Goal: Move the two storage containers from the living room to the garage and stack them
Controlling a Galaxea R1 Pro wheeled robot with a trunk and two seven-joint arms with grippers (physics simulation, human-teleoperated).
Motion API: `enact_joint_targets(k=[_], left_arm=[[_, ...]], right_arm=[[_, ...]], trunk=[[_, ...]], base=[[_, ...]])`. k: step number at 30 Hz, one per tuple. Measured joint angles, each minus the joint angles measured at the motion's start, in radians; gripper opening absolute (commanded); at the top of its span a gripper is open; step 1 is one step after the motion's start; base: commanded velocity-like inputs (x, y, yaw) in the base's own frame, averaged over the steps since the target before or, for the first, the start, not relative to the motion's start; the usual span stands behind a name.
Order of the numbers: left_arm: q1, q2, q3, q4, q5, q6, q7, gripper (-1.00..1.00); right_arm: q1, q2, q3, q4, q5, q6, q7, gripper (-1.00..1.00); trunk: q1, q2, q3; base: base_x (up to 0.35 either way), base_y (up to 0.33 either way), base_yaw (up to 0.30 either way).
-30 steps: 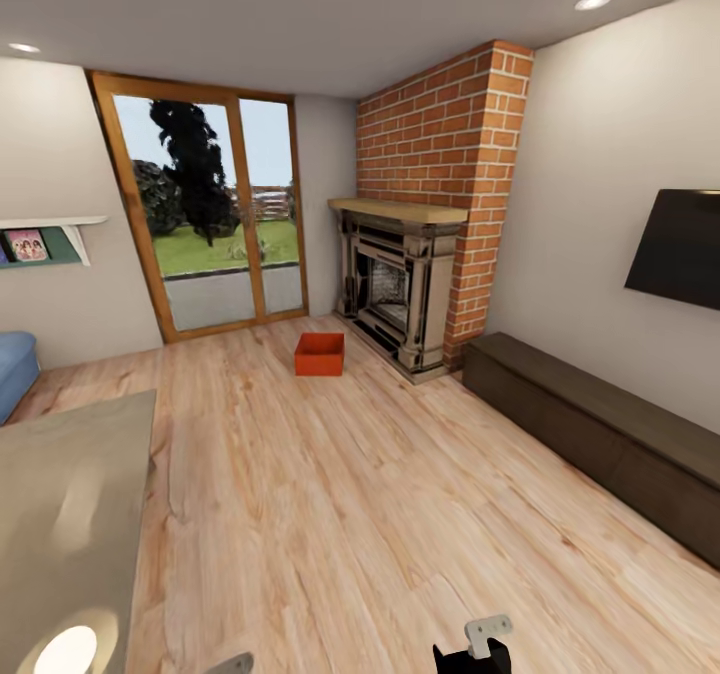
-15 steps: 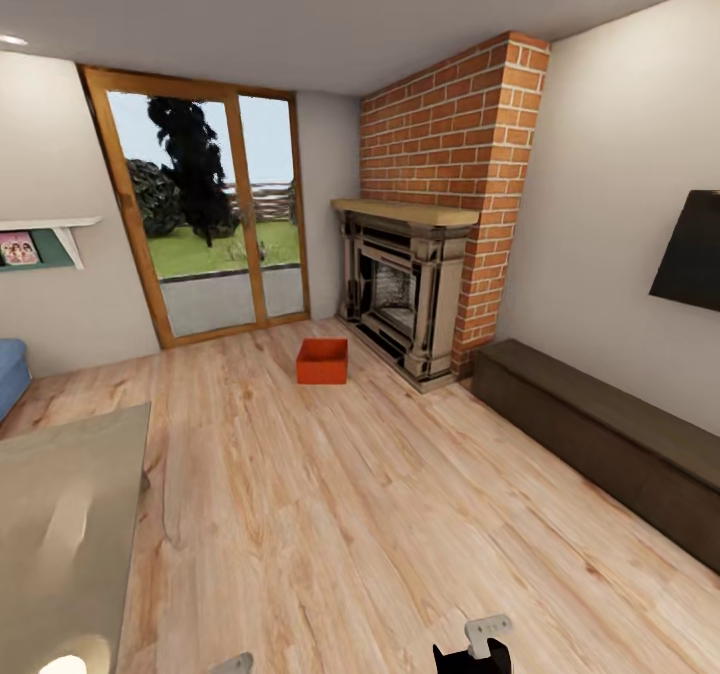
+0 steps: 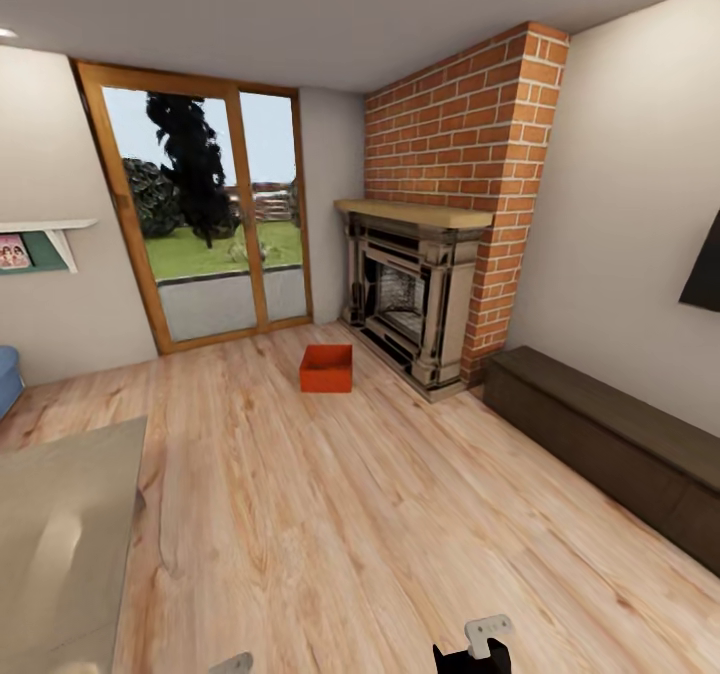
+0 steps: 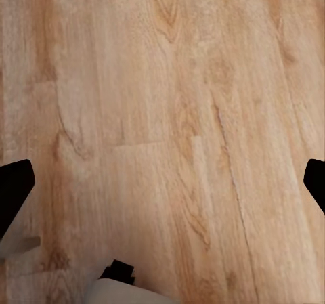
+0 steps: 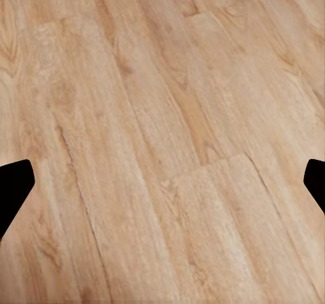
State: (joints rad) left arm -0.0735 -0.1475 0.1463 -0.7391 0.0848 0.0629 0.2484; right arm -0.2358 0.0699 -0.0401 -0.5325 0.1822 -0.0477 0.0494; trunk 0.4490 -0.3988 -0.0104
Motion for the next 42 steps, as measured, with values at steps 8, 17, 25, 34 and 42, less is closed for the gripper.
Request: enact_joint_targets(k=[8, 17, 25, 34, 42], left_arm=[[0.0, -0.001, 0.0, 0.0, 0.0, -0.001, 0.0, 1.0], [0.0, -0.001, 0.0, 0.0, 0.0, -0.001, 0.001, 1.0], [0.0, -0.001, 0.0, 0.0, 0.0, 0.0, 0.002, 1.0], [0.0, -0.001, 0.0, 0.0, 0.0, 0.0, 0.002, 1.0], [0.0, -0.001, 0.0, 0.0, 0.0, 0.0, 0.002, 1.0]], right_arm=[[0.0, 0.0, 0.0, 0.0, 0.0, 0.0, 0.0, 1.0], [0.0, 0.0, 0.0, 0.0, 0.0, 0.0, 0.0, 1.0], [0.0, 0.0, 0.0, 0.0, 0.0, 0.0, 0.0, 1.0], [0.0, 0.0, 0.0, 0.0, 0.0, -0.001, 0.0, 1.0], [0.0, 0.0, 0.0, 0.0, 0.0, -0.001, 0.0, 1.0]], trunk=[[0.0, 0.0, 0.0], [0.0, 0.0, 0.0], [0.0, 0.0, 0.0], [0.0, 0.0, 0.0], [0.0, 0.0, 0.0]], base=[[0.311, 0.075, 0.0], [0.311, 0.042, 0.0], [0.317, 0.002, 0.0], [0.322, 0.0, 0.0], [0.323, 0.001, 0.0]])
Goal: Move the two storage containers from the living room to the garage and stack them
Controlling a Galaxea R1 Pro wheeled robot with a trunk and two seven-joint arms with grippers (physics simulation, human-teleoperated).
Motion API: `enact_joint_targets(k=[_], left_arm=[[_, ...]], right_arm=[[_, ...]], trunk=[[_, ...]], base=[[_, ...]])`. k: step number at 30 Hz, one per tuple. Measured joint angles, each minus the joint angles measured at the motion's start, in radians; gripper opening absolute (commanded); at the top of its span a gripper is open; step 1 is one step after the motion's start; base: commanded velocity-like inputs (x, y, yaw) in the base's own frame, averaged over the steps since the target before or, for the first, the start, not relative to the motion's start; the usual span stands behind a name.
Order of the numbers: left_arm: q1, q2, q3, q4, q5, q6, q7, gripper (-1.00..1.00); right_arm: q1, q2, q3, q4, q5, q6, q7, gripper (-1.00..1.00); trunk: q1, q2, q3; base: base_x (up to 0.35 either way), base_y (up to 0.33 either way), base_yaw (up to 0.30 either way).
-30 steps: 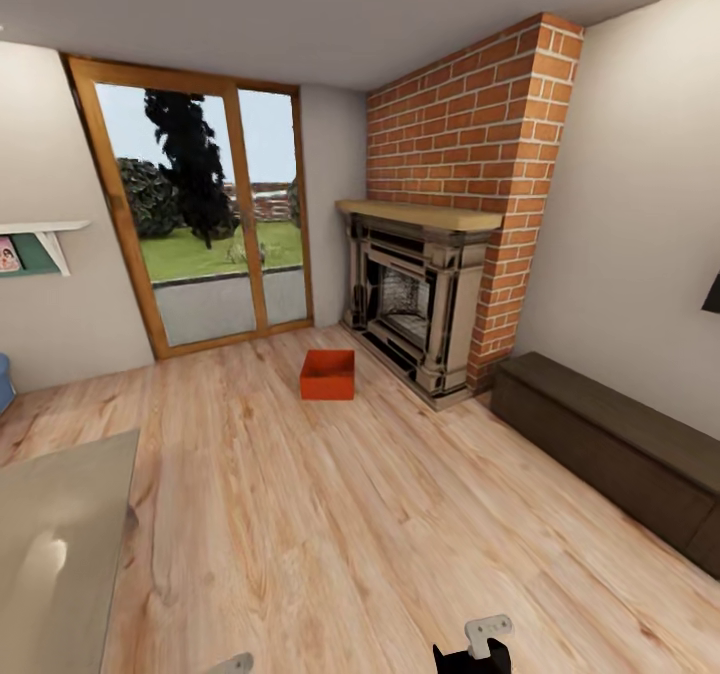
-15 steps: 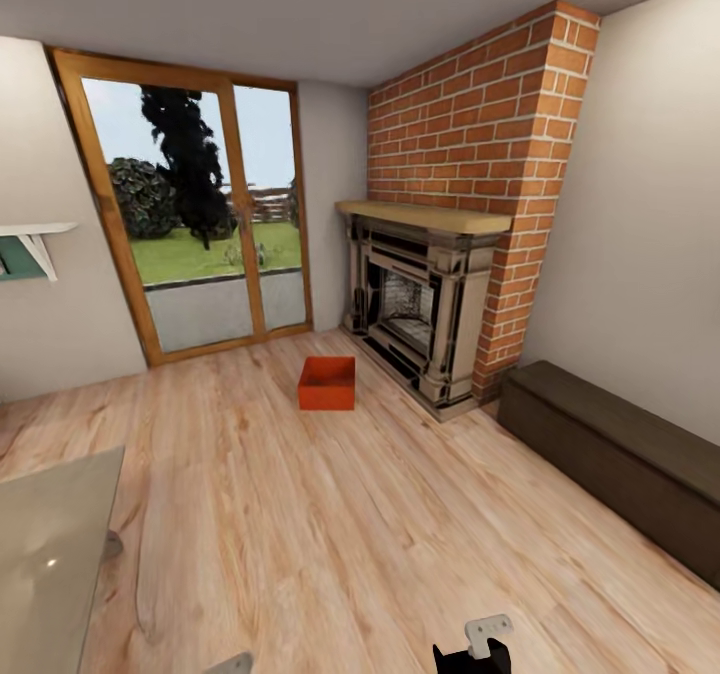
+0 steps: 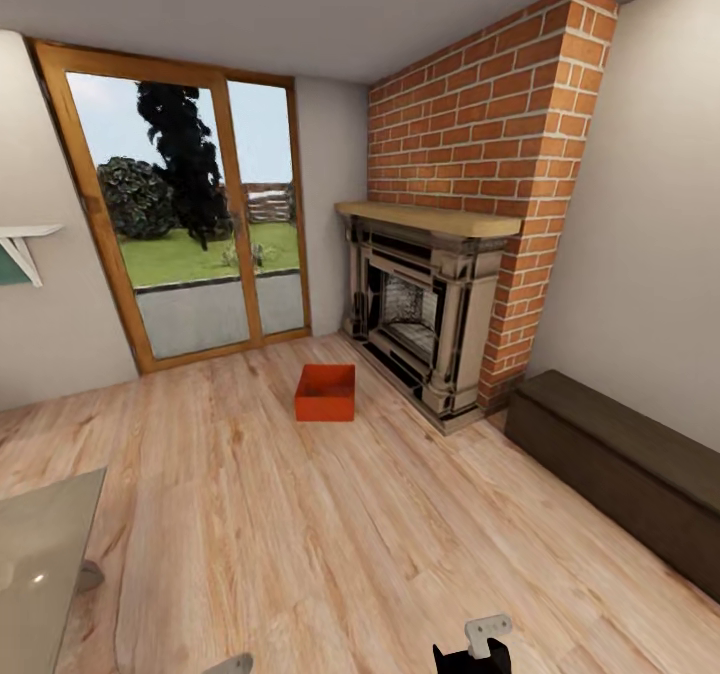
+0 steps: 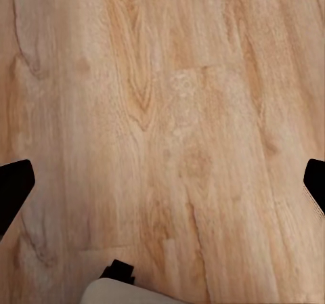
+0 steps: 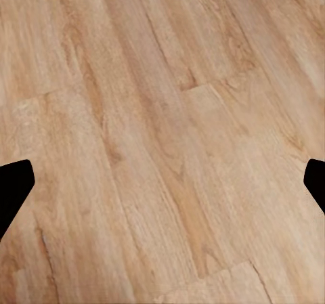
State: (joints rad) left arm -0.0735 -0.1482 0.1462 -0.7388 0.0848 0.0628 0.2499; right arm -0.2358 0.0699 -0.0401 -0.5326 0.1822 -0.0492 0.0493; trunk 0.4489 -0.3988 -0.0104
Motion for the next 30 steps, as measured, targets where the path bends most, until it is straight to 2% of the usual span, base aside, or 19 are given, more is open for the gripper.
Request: enact_joint_targets(k=[30], left_arm=[[0.0, 0.005, 0.001, 0.001, 0.0, 0.0, -0.001, 1.0]], right_arm=[[0.0, 0.0, 0.0, 0.0, 0.0, 0.0, 0.0, 1.0]], trunk=[[0.0, 0.0, 0.0]], base=[[0.315, 0.102, 0.0]])
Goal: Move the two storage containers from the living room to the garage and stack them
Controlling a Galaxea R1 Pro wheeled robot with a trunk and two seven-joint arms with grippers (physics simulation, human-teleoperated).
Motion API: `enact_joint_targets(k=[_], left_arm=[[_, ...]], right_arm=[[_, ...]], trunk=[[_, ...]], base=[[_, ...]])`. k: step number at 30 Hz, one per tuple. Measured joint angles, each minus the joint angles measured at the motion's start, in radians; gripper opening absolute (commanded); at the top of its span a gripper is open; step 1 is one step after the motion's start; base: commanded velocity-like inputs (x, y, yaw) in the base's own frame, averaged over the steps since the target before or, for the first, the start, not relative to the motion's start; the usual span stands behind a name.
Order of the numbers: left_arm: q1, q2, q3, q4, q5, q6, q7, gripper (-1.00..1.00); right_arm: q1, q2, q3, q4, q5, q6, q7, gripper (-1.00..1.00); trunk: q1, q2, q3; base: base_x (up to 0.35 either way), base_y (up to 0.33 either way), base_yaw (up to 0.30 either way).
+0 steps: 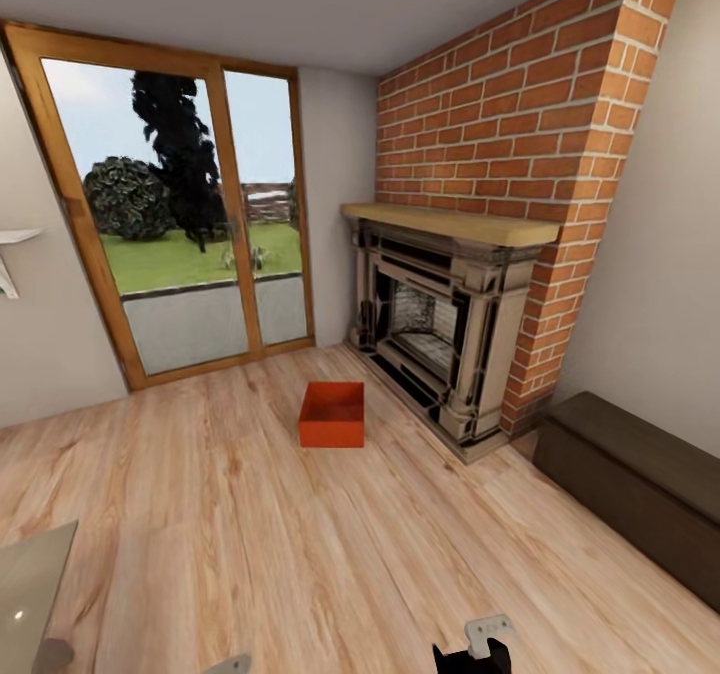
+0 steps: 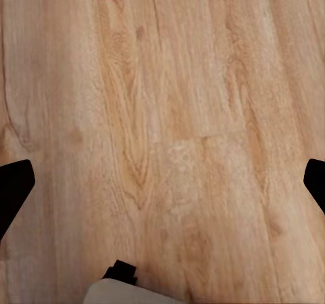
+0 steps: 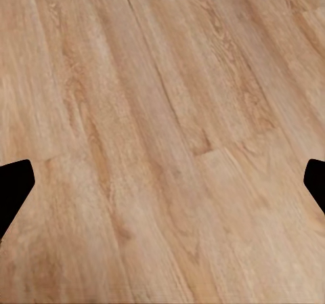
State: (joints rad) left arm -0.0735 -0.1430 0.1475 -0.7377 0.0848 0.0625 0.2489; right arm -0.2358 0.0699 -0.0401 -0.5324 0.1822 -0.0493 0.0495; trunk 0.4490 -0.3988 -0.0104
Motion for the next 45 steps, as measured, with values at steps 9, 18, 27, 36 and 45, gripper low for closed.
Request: enact_joint_targets(k=[9, 18, 27, 36, 45], left_arm=[[0.0, 0.0, -0.001, 0.0, 0.0, 0.0, -0.001, 1.0], [0.0, 0.0, 0.0, 0.0, 0.0, 0.0, -0.001, 1.0], [0.0, 0.001, 0.0, 0.0, 0.0, 0.001, -0.001, 1.0], [0.0, 0.001, 0.0, 0.0, 0.0, 0.001, 0.0, 1.0], [0.0, 0.001, 0.0, -0.001, 0.004, -0.001, -0.005, 1.0]], right_arm=[[0.0, 0.0, 0.0, 0.0, 0.0, 0.0, 0.0, 1.0], [0.0, 0.0, 0.0, 0.0, 0.0, 0.0, 0.0, 1.0], [0.0, 0.0, 0.0, 0.001, 0.0, 0.0, 0.0, 1.0], [0.0, 0.0, 0.0, 0.001, 0.0, 0.0, 0.0, 1.0], [0.0, 0.0, 0.0, 0.001, 0.0, 0.0, 0.0, 1.0]], trunk=[[0.0, 0.0, 0.0], [0.0, 0.0, 0.0], [0.0, 0.0, 0.0], [0.0, 0.0, 0.0], [0.0, 0.0, 0.0]], base=[[0.31, 0.169, 0.0], [0.309, 0.176, -0.118], [0.309, 0.176, -0.007], [0.309, 0.151, 0.0], [0.139, 0.055, 0.0]])
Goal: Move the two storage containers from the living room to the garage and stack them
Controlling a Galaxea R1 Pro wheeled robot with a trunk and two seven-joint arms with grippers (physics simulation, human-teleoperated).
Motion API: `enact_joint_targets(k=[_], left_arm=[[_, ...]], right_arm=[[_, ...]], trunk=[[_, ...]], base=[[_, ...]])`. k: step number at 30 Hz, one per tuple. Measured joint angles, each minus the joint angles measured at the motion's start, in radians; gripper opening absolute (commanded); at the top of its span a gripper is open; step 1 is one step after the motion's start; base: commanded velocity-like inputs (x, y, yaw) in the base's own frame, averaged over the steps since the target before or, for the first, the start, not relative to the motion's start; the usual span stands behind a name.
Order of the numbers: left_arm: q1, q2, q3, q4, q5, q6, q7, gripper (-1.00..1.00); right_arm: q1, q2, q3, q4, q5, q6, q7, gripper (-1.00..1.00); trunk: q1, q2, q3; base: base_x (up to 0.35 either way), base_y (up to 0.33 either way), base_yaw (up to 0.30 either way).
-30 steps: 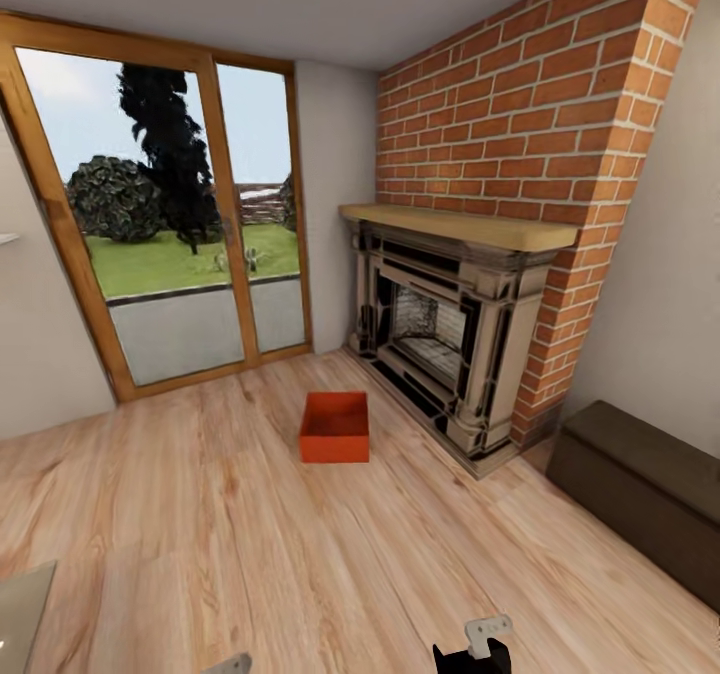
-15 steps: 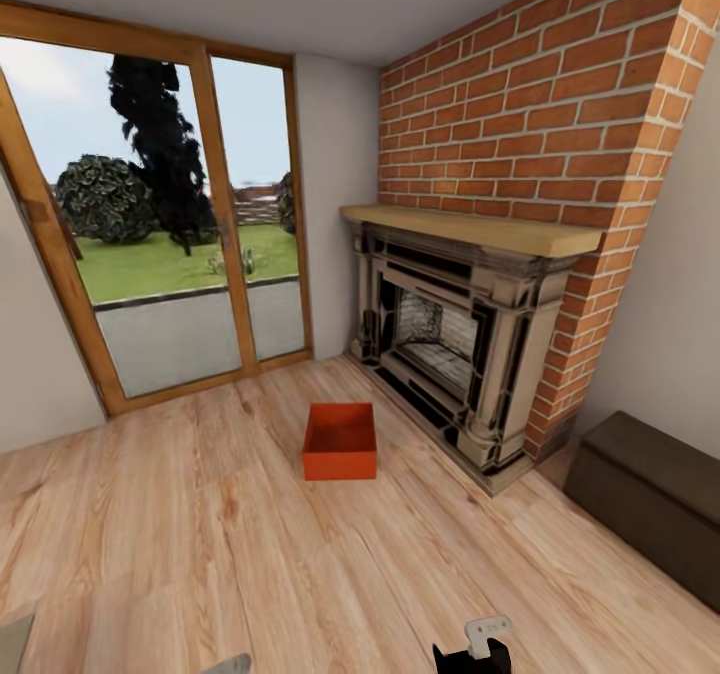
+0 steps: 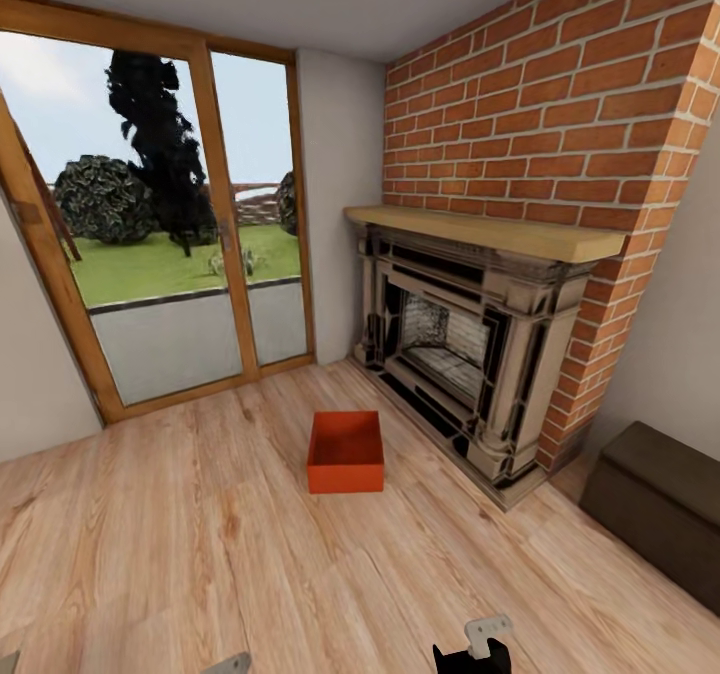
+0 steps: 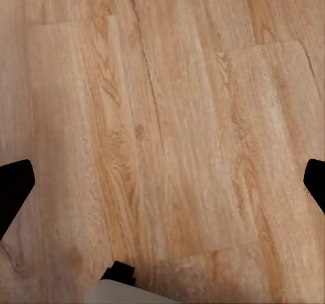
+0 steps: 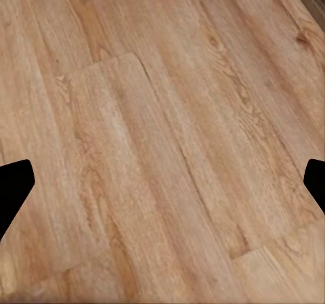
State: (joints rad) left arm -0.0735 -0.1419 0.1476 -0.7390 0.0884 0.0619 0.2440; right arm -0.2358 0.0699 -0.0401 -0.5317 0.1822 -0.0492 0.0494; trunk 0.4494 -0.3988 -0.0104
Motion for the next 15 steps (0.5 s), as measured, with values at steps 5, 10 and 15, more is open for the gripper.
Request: enact_joint_targets(k=[5, 10, 15], left_arm=[[0.0, 0.0, 0.0, 0.0, -0.001, 0.001, 0.0, 1.0], [0.0, 0.0, 0.0, 0.0, -0.001, 0.001, 0.0, 1.0], [0.0, 0.001, 0.0, 0.0, -0.001, 0.001, 0.0, 1.0]], right_arm=[[0.0, 0.0, 0.0, 0.0, 0.0, 0.0, 0.0, 1.0], [0.0, 0.0, 0.0, 0.0, 0.0, 0.0, 0.0, 1.0], [0.0, 0.0, 0.0, 0.0, 0.0, 0.0, 0.0, 1.0]], trunk=[[0.0, 0.0, 0.0], [0.0, 0.0, 0.0], [0.0, 0.0, 0.0]], base=[[0.263, 0.06, 0.0], [0.317, 0.006, 0.0], [0.322, 0.0, 0.0]])
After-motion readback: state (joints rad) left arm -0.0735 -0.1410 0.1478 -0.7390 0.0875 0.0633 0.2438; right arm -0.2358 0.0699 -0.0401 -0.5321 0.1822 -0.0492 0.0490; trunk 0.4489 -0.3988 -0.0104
